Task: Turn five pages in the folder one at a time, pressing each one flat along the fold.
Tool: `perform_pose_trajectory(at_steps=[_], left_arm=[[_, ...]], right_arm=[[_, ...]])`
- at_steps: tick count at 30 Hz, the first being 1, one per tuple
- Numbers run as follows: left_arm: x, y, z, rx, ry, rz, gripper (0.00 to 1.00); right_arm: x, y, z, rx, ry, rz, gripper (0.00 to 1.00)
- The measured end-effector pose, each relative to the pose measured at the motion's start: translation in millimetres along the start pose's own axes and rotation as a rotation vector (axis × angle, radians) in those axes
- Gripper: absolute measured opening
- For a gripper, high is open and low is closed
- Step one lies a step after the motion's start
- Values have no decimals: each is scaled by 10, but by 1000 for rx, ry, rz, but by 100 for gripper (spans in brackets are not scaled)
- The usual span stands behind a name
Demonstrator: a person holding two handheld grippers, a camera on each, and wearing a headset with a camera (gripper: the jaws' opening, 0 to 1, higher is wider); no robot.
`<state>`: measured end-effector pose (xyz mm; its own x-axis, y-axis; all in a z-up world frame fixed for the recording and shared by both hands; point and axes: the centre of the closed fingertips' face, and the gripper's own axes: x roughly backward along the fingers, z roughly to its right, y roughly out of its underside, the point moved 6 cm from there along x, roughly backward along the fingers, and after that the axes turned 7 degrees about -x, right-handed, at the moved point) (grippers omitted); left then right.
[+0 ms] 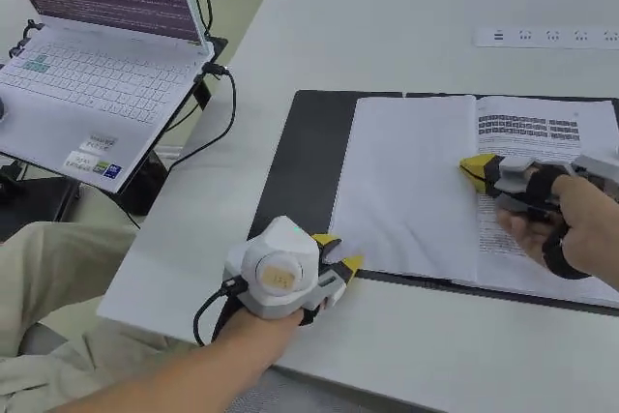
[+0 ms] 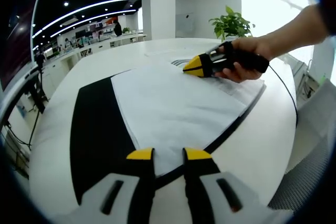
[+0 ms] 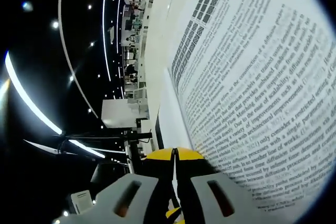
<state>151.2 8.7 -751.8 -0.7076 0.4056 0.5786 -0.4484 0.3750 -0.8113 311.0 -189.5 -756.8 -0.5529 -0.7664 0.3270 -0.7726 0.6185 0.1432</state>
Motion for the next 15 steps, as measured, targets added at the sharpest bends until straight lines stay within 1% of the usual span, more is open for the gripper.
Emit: perform_pose_trajectory(at_steps=[3, 9, 13, 15], left_arm=[[-3, 4, -4, 4, 0, 2, 19], [-4, 3, 1, 5, -1, 7, 19], [-8, 11, -9, 3, 0, 9, 20], [-7, 11, -9, 2, 0, 9, 19]], right_arm=[[-67, -82, -16, -30, -10, 14, 0], [-159, -159, -52, -56, -18, 25, 0], [-221, -224, -88, -85, -27, 50, 0], [-263, -259, -109, -89, -25, 53, 0]])
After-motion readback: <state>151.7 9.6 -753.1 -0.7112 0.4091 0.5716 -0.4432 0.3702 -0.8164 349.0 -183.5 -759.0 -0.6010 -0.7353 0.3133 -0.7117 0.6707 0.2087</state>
